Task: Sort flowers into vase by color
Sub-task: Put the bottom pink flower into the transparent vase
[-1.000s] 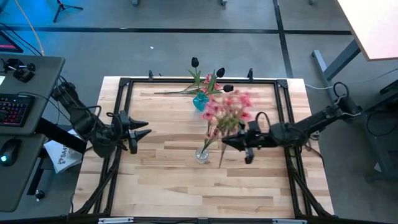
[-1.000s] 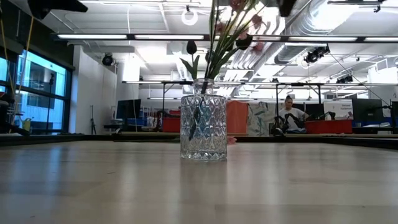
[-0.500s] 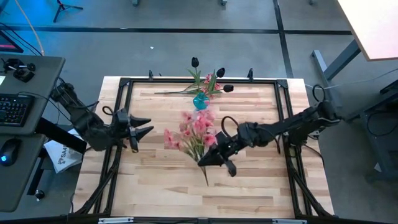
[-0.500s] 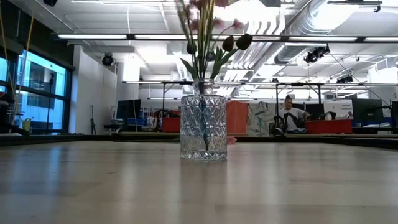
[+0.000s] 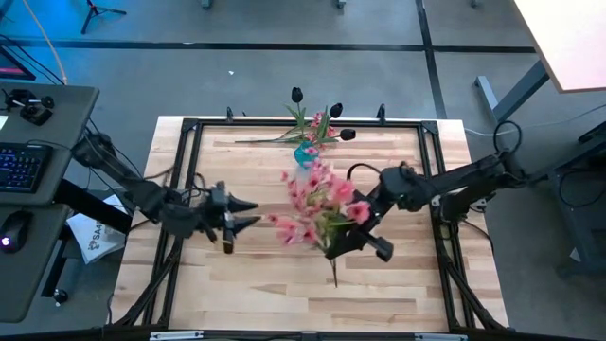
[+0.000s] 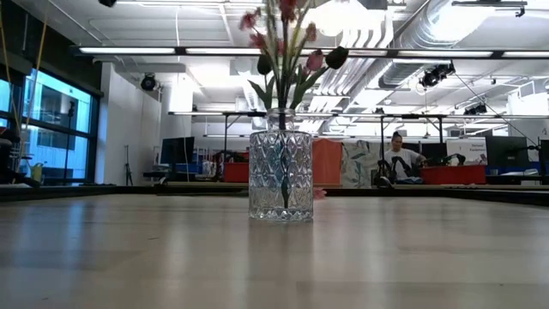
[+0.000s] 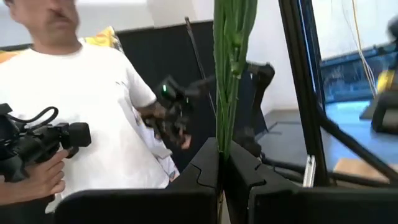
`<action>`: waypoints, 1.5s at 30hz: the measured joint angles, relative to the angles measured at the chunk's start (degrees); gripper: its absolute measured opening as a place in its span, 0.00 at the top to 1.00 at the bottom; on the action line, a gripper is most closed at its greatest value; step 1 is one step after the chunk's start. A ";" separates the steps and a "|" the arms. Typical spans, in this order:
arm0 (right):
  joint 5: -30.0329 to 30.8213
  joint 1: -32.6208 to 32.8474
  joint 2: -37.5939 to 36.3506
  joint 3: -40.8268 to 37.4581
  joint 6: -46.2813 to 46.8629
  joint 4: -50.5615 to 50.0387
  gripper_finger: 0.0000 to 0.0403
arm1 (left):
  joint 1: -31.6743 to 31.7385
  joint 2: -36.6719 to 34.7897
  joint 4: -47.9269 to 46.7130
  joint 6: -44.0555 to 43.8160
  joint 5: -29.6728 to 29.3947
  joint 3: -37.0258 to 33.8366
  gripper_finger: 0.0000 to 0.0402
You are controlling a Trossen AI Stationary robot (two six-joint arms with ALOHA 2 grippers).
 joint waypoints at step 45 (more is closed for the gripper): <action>46.71 14.14 -32.72 -45.18 8.89 18.42 1.00 | 11.85 -11.27 5.40 8.44 21.90 0.00 0.62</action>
